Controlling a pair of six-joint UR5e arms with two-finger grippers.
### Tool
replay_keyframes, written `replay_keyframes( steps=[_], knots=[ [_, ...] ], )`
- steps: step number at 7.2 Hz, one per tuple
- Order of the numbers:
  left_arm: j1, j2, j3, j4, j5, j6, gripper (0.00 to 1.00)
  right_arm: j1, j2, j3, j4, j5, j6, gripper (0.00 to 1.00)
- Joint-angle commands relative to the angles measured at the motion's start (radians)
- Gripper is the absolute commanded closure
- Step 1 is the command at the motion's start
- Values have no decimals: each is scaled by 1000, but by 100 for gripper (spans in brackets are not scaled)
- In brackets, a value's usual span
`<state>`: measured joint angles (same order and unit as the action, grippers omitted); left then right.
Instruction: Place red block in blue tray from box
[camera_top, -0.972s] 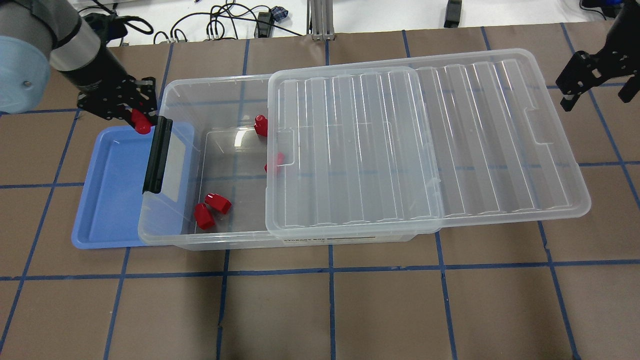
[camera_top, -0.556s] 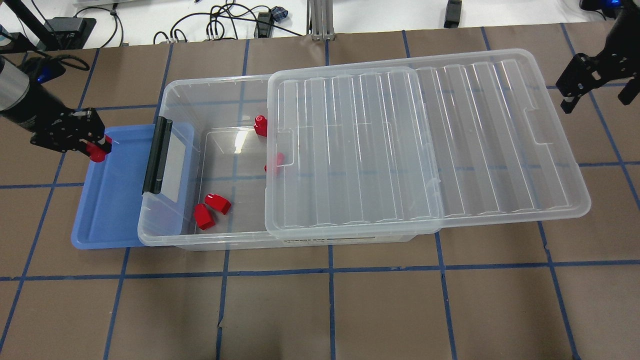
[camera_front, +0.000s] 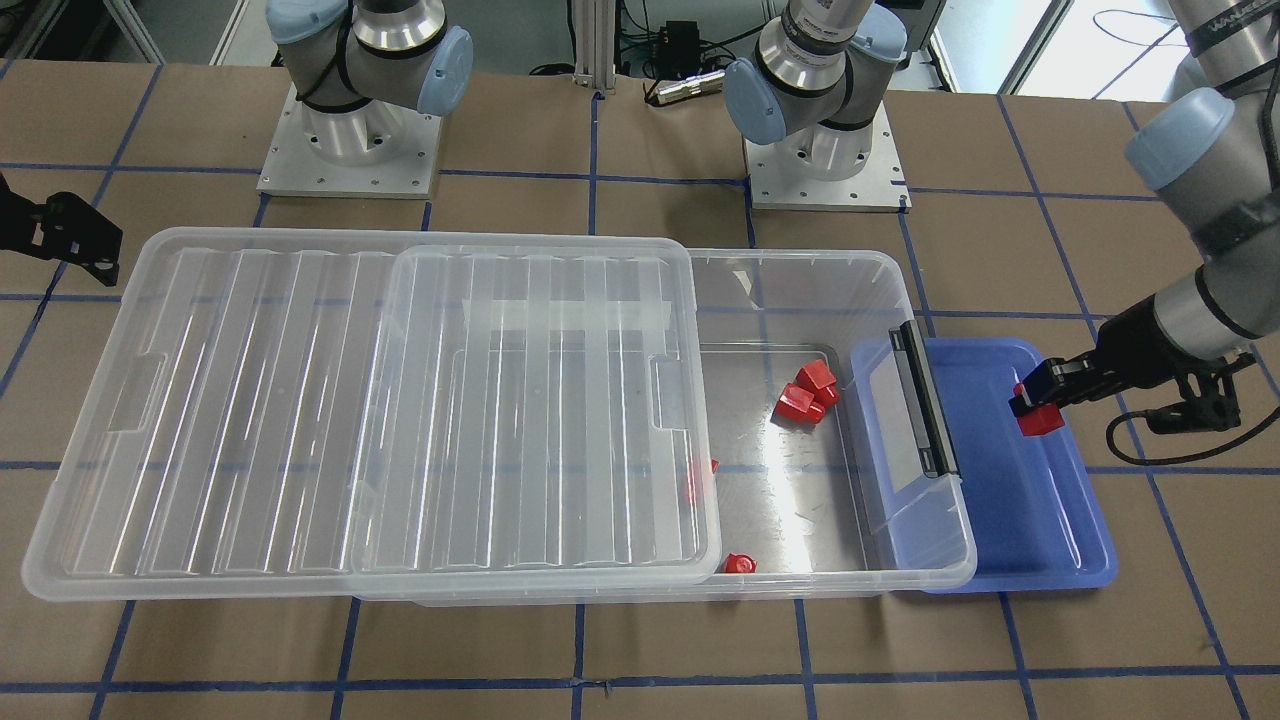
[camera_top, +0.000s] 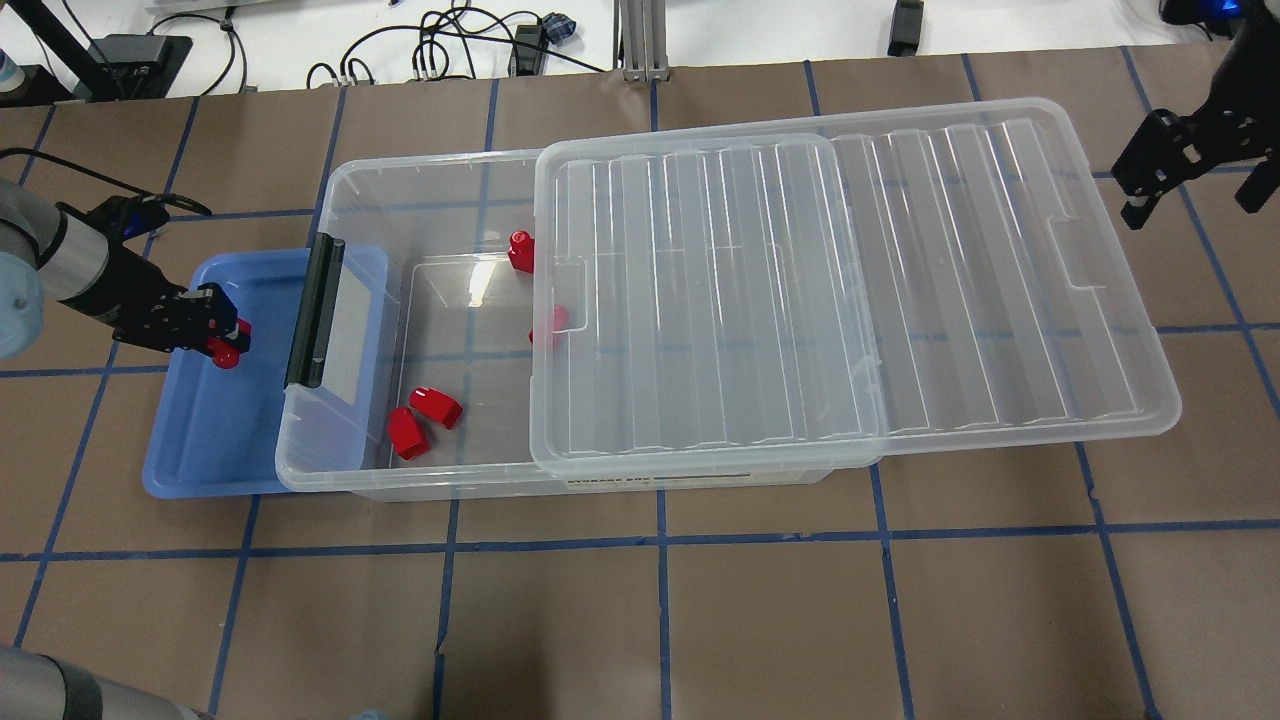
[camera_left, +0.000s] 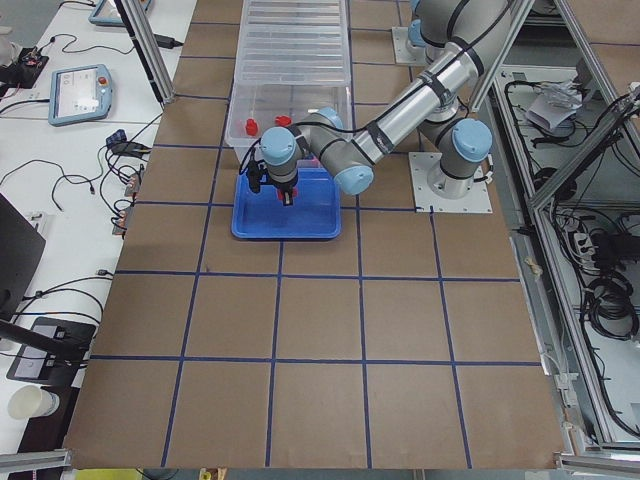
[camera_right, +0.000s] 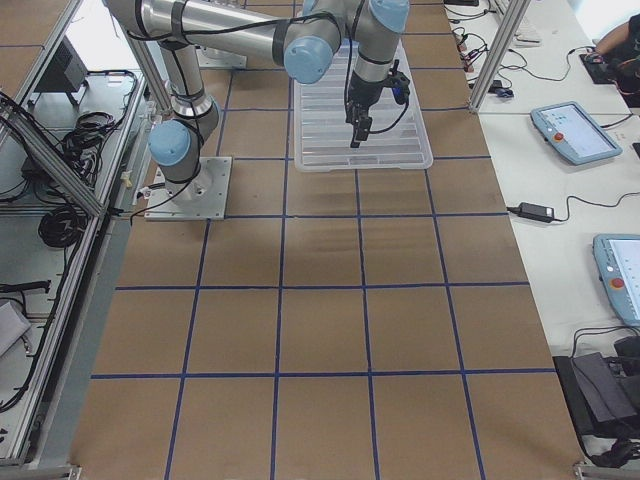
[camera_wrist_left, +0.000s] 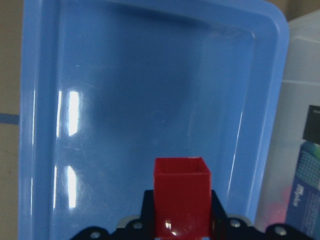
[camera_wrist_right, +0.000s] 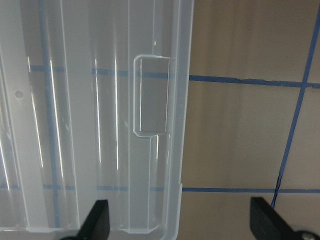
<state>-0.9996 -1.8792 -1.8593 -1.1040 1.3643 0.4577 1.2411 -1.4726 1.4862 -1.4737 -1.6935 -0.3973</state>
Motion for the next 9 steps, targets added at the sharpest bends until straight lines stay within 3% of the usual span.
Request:
replay_keyframes(
  steps=[1,2,3,5,6,7,9],
  knots=[
    [1,-17,-40,87,2,7,99,0,0,-1,-2,8,0,0],
    [1,-15,-40,87,4,6,98,0,0,-1,-2,3,0,0],
    [1,-5,-34,85,9,6,89,0,0,-1,-3,3,0,0],
    [-19,31,-31,67,15,-7,15,0,0,-1,-3,5,0,0],
    [-24,66,-28,29,37,-16,0,0,-2,-1,-3,5,0,0],
    [-51,109,-6,-61,47,-27,0,0,0,-1,-2,5,0,0],
    [-163,169,72,-167,169,-112,0,0,0,-1,0,5,0,0]
  ],
)
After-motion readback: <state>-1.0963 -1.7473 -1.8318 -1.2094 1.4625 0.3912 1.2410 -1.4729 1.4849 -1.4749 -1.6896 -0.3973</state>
